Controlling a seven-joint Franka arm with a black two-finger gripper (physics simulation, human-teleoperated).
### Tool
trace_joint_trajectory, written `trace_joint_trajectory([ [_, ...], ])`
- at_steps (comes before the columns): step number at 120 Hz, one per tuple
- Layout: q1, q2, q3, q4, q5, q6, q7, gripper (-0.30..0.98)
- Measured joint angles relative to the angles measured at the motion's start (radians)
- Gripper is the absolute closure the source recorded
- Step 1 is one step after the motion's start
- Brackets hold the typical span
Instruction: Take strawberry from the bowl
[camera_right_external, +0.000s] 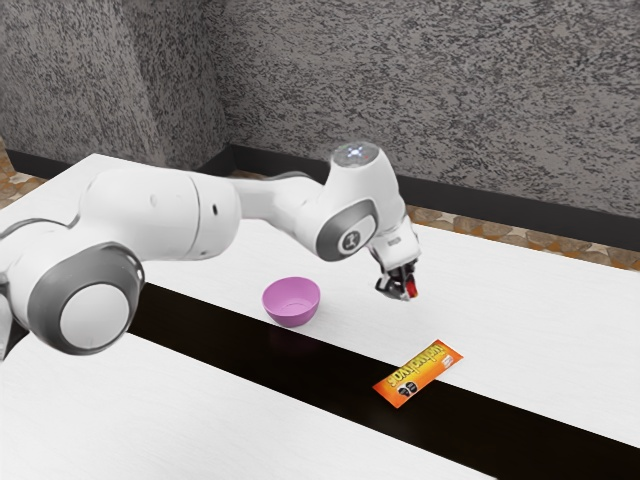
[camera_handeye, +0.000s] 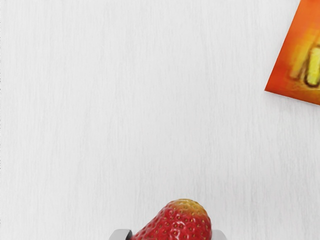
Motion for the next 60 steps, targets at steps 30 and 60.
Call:
trace_joint_trajectory([
  [30,-0.002,0.0,-0.001,0.0,-0.01,0.001,0.004,0.19],
  [60,0.203,-0.641,0.121,-0.095,-0.095,-0.535,-0.278,0.06],
])
